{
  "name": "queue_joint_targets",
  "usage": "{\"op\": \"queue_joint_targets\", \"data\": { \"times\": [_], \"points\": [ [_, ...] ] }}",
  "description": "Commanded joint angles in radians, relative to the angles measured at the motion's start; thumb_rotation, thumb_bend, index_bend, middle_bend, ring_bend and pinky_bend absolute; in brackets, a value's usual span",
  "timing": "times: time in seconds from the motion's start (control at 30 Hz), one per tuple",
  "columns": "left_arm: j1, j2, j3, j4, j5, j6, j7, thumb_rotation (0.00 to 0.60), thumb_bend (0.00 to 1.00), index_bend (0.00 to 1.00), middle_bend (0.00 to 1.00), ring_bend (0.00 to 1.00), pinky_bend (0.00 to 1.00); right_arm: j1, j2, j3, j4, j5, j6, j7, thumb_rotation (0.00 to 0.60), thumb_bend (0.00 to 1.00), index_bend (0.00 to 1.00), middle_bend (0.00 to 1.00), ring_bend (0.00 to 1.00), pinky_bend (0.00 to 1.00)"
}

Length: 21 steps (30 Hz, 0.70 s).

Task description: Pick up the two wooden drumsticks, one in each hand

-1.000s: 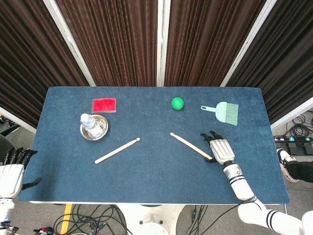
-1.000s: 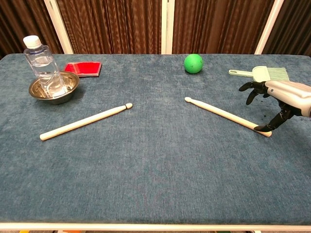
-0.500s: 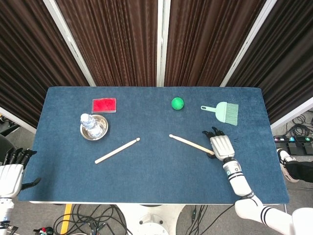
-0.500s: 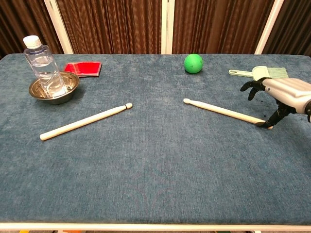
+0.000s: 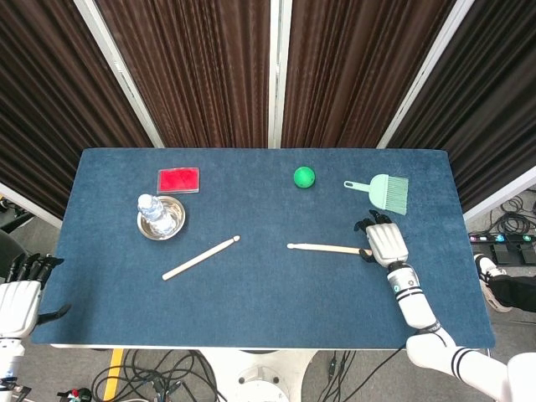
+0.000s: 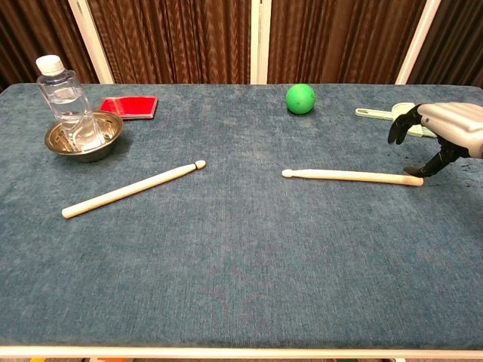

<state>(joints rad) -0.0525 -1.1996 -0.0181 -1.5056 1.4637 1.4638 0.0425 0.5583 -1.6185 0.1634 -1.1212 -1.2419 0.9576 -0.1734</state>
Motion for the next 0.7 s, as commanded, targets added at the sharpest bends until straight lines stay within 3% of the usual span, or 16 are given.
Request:
{"op": "queue_joint_targets", "data": {
  "times": [0.03,0.3,0.7],
  "points": [
    [0.002,0.003,0.001,0.000,0.000,0.001,-0.003,0.600,0.00,0.20,0.19,0.08,0.00,-0.002,-0.004,-0.010,-0.007,0.008,-0.010,-0.017,0.600,0.21,0.46,0.36,0.12,0.18],
    [0.007,0.000,0.004,0.006,-0.003,0.001,-0.011,0.600,0.00,0.20,0.19,0.08,0.00,-0.005,-0.049,-0.034,0.035,-0.009,0.004,-0.036,0.600,0.21,0.47,0.40,0.15,0.18],
    [0.005,-0.002,0.001,0.017,-0.003,-0.002,-0.020,0.600,0.00,0.20,0.19,0.08,0.00,0.007,-0.092,-0.030,0.084,-0.014,0.005,-0.043,0.600,0.21,0.45,0.48,0.21,0.18]
  ]
}}
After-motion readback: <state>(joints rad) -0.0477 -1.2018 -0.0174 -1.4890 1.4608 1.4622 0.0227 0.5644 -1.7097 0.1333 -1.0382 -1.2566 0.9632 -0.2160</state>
